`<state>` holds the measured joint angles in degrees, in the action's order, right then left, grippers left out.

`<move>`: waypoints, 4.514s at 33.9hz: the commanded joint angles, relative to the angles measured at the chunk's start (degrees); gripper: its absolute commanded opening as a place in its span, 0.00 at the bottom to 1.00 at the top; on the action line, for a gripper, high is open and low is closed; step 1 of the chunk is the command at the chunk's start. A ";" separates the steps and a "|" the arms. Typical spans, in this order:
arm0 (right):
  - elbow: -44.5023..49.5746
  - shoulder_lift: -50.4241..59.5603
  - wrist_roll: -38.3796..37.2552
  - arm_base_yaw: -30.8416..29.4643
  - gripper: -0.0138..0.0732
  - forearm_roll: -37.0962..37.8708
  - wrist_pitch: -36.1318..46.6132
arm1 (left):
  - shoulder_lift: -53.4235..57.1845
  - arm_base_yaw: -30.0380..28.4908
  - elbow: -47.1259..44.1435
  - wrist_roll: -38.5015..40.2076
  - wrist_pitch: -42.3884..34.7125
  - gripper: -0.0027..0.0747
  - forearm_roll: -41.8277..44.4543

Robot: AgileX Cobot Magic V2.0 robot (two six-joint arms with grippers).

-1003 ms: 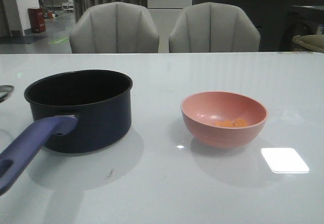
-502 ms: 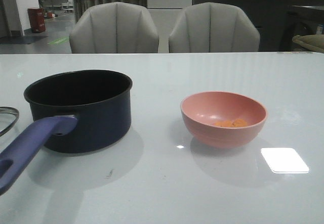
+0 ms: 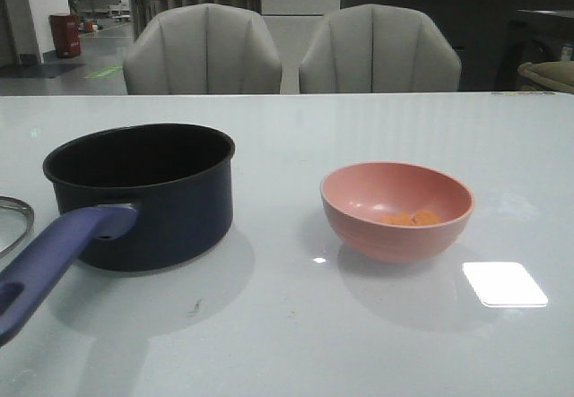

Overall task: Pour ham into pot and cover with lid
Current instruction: 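Lift the glass lid off the pot and set it beside the pot, then reach the right gripper to the pink bowl rim and grasp it, then lift the pink bowl over the pot and tip the ham in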

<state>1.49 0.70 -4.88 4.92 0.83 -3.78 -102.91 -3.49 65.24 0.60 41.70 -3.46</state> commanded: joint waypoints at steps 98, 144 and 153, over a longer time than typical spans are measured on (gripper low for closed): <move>-37.07 -56.47 0.46 4.25 0.69 -7.88 -11.32 | 99.89 18.32 -43.98 0.06 -22.43 0.83 -2.52; -74.91 -94.38 4.21 10.84 0.32 -16.15 -20.49 | 99.89 18.32 -43.98 0.06 -22.43 0.83 -2.52; -86.12 -96.10 11.14 20.83 0.32 -16.04 -25.69 | 99.89 18.32 -43.98 0.06 -22.43 0.83 -2.52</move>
<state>-79.90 -97.23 4.99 23.04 -14.29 -31.41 -2.36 14.43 19.75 0.55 23.85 -5.36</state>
